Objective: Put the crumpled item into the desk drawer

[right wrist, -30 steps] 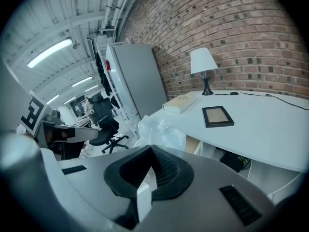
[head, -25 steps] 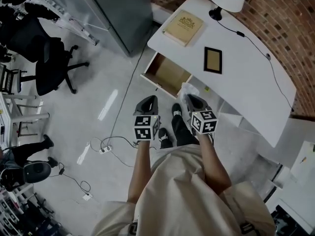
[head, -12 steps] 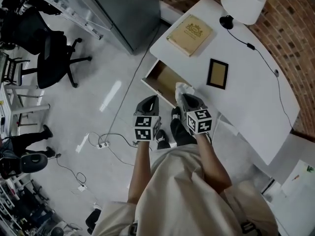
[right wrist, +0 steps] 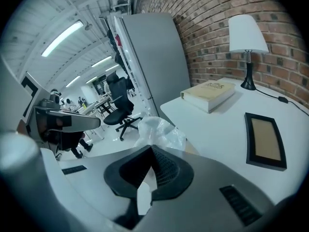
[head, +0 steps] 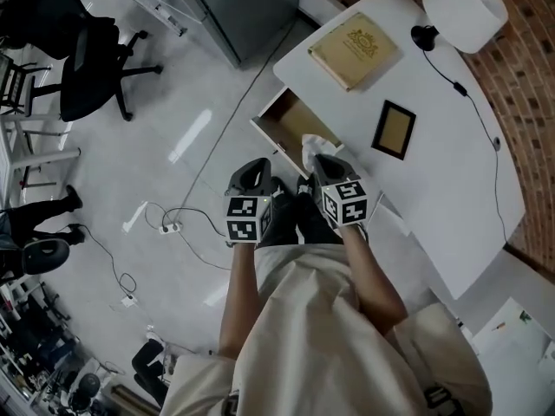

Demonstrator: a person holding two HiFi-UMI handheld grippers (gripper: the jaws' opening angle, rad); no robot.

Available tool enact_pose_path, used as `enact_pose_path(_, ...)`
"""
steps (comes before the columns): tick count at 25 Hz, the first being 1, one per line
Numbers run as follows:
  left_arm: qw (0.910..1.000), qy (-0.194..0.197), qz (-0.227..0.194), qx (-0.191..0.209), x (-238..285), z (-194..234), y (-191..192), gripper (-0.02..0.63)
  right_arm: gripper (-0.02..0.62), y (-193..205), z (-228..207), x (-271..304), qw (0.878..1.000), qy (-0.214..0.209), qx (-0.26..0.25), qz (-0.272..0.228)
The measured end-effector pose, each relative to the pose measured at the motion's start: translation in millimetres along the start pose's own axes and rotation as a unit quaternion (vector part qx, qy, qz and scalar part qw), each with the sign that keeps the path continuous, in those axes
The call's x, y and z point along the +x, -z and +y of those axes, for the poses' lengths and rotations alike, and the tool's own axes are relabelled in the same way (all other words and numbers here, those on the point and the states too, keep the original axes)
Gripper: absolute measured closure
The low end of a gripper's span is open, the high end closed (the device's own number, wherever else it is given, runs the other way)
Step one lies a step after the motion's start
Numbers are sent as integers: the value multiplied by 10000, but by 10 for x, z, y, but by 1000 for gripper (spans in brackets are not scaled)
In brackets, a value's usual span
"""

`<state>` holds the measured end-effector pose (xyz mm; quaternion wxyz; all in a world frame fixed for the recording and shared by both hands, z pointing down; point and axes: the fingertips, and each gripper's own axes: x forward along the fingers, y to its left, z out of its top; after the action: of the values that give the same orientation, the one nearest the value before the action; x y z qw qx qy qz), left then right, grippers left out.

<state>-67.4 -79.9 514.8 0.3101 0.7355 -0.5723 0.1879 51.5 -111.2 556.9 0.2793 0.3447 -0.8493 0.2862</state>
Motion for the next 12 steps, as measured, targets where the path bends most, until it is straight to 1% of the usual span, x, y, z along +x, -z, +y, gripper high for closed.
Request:
enact_pose_path(4,9999,111,96,-8,5,65,-6,589,571,-98,34,76,9999,25,-159,-4)
enact_pose_path(8,9997,162,203,33,91,79,35,589,571,-140,-108,176,9992,177,-352,15)
enact_pose_path(12,9993,256,269,59,180,31,143,589,571,-88,-205,230,9989,240,-397,118)
